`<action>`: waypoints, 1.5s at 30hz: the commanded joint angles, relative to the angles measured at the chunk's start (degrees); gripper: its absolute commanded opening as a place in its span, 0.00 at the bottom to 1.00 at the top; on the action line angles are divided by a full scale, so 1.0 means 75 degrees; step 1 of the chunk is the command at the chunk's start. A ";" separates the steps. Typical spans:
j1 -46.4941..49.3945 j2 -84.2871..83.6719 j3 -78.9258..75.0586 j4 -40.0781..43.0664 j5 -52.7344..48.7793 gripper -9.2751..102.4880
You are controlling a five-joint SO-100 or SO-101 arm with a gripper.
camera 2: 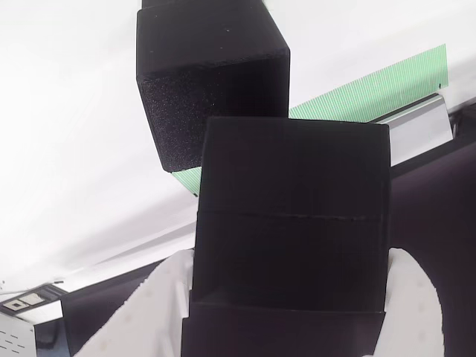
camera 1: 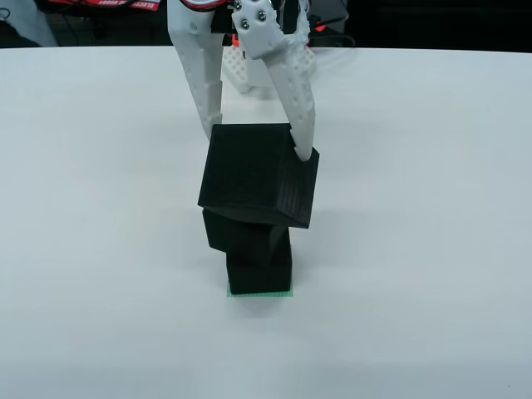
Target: Stack 3 Blocks on the chosen place.
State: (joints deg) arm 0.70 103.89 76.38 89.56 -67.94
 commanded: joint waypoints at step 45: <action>0.0305 0.1242 0.1465 -0.0598 -0.1055 0.22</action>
State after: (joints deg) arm 3.43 110.30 87.63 84.64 -75.41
